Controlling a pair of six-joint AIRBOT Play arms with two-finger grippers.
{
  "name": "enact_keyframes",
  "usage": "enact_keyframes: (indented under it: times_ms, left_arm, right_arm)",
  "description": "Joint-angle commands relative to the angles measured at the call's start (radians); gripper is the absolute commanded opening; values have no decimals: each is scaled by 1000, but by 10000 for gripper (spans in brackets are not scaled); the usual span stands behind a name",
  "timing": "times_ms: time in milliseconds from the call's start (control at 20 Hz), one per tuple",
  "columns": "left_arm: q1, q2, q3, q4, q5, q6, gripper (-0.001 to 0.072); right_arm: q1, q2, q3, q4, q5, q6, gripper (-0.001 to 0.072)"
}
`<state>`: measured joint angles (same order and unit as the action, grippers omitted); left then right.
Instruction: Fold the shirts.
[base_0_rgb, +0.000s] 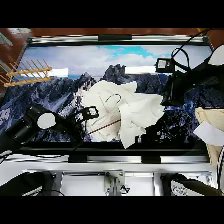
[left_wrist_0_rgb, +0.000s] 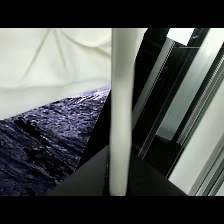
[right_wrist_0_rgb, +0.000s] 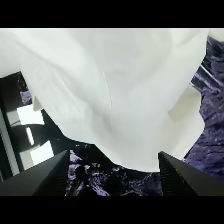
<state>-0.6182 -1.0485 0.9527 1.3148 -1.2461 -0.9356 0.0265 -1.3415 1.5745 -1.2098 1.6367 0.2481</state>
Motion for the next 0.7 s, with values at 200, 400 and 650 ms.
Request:
enact_keyframes:
  times_ms: [200, 400, 650]
  left_arm:
    - [3, -1, 8, 2, 42, 35, 46]
    - [2, 0, 20, -37, 68, 60, 46]
    - [3, -3, 19, -26, 171, 61, 49]
  right_arm:
    - [42, -51, -25, -4, 2, -75, 667]
    - [64, -97, -42, 0, 2, -87, 666]
    - [121, -119, -41, 8, 41, -33, 75]
